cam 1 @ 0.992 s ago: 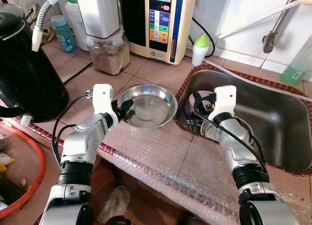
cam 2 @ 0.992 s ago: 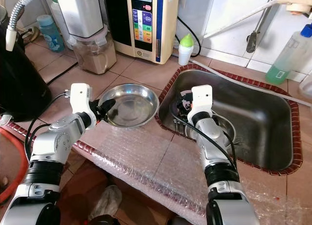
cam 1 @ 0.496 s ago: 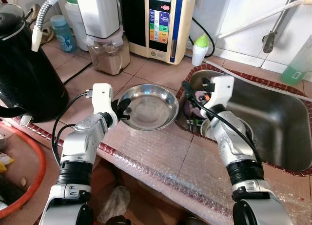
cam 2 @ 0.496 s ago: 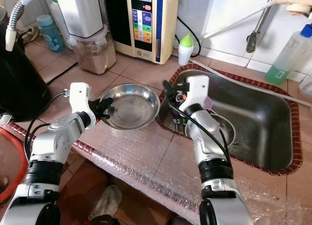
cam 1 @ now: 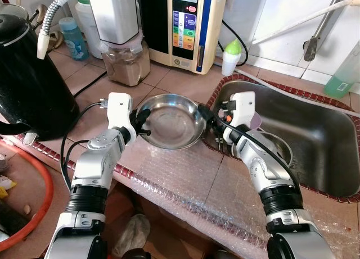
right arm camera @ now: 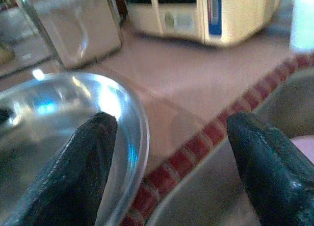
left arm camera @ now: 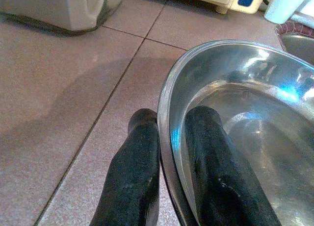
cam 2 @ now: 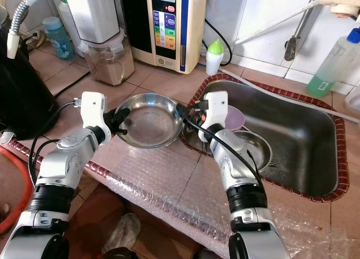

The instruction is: Kitchen organization

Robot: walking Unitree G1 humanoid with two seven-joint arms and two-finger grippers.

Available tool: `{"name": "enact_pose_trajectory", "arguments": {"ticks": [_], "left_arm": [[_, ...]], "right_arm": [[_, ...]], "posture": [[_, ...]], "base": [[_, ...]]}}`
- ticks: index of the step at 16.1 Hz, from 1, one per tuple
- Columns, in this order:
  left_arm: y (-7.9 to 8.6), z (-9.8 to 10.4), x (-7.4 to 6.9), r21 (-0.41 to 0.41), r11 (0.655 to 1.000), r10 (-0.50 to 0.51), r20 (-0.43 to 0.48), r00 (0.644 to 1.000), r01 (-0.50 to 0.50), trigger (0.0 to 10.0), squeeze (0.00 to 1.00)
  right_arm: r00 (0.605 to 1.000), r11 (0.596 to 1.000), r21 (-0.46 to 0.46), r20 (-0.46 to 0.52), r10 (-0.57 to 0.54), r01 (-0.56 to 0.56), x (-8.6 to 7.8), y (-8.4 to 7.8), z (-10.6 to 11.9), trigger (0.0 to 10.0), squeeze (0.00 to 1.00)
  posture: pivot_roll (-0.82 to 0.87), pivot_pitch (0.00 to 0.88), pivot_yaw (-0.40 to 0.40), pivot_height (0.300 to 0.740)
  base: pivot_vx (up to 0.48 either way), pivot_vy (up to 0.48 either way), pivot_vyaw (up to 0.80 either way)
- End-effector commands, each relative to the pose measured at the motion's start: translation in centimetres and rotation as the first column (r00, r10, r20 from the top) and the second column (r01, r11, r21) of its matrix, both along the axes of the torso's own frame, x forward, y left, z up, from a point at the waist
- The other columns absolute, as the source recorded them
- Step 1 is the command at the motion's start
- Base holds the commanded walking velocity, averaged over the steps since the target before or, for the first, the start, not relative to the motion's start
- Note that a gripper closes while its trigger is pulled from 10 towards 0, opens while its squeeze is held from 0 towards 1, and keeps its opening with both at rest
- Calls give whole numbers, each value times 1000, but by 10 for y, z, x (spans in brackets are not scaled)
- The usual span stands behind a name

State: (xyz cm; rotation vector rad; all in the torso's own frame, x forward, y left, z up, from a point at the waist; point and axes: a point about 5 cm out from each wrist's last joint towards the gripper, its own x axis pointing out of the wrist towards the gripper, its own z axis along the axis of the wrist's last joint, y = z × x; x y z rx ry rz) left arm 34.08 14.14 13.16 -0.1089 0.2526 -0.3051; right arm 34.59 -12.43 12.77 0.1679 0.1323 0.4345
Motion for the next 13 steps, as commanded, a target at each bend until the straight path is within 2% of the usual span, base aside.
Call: {"name": "enact_pose_trajectory", "arguments": {"ticks": [1,4,5,6,9,12,13], "left_arm": [[-1,6,3,23,1000,-11,27,1000,10,0,0],[-2,8,2,18,1000,-17,51,999,16,0,0],[-3,8,2,17,1000,-19,58,998,18,0,0],[-3,8,2,16,1000,-22,68,997,21,0,0],[-6,9,2,18,999,-30,91,995,29,0,0],[-7,10,2,28,999,-42,111,993,39,0,0],[-8,10,1,43,998,-53,120,991,48,0,0]], "right_arm": [[998,1000,7,-54,19,-19,0,5,-4,10000,0],[992,998,-12,-117,54,-56,-3,9,-14,9608,0],[990,998,-7,-125,63,-64,-4,10,-14,8745,0],[987,997,14,-143,72,-71,-5,13,-14,0,0],[975,996,18,-202,89,-87,-6,15,-17,0,0],[967,992,94,-234,102,-82,-6,16,-17,0,0],[961,988,146,-259,94,-57,-6,15,-18,0,0]], "posture": [[-7,0,23,740],[-3,0,17,740],[-2,0,15,740],[-1,0,14,740],[-1,0,9,740],[-5,0,8,740],[-5,0,8,740]], "base": [[0,0,0],[0,0,0],[0,0,0],[0,0,0],[0,0,0],[0,0,0],[0,0,0]]}}
